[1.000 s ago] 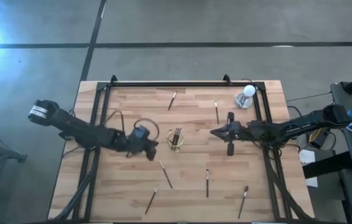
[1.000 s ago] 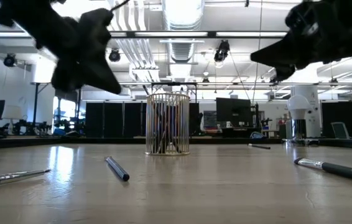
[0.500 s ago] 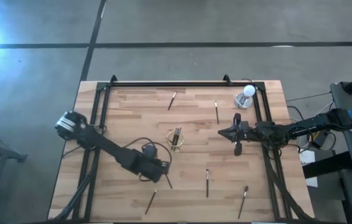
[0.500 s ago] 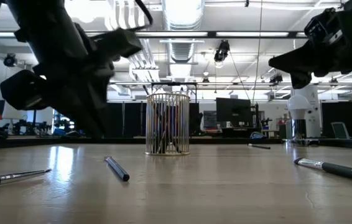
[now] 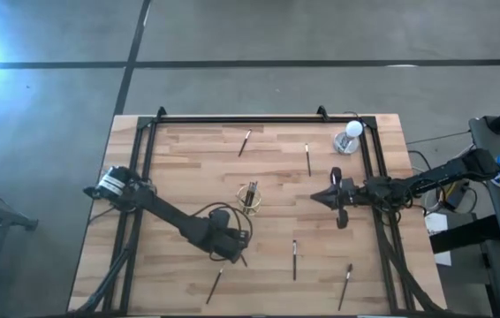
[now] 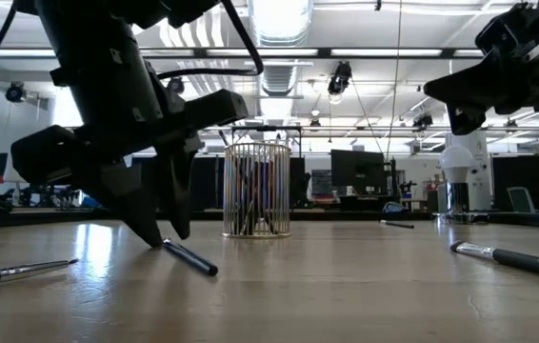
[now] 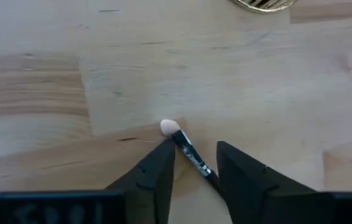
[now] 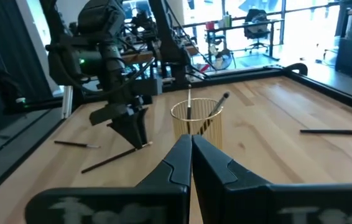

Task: Pick & Place Makeup Brushes
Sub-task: Put the eyeshadow brush into the gold makeup brush holder

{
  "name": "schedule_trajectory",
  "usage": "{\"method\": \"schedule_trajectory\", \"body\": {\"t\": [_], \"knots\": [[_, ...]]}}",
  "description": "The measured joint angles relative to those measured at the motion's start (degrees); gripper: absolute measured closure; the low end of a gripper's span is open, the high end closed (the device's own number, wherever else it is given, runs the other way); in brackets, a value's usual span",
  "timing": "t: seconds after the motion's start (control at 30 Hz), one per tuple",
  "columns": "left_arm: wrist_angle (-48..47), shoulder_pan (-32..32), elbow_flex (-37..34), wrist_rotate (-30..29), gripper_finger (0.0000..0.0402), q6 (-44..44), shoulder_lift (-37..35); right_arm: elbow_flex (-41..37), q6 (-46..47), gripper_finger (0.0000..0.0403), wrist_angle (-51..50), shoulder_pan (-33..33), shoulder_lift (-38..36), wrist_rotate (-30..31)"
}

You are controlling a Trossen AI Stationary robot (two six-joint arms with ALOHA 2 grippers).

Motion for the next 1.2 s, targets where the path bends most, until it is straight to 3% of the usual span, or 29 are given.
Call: {"method": "schedule_trajectory", "body": {"t": [0.53,1.2], "knots": [[-7.6,1.1,-0.3,0.4,0.0378,9.3,-0.9,0.0,0.0,0.0394,0.0,0.0,0.0,0.1],[-13.8,1.8,-0.4,0.2,0.0401,14.8,-7.0,0.0,0.1,0.0394,-0.1,0.0,0.0,0.1]]}}
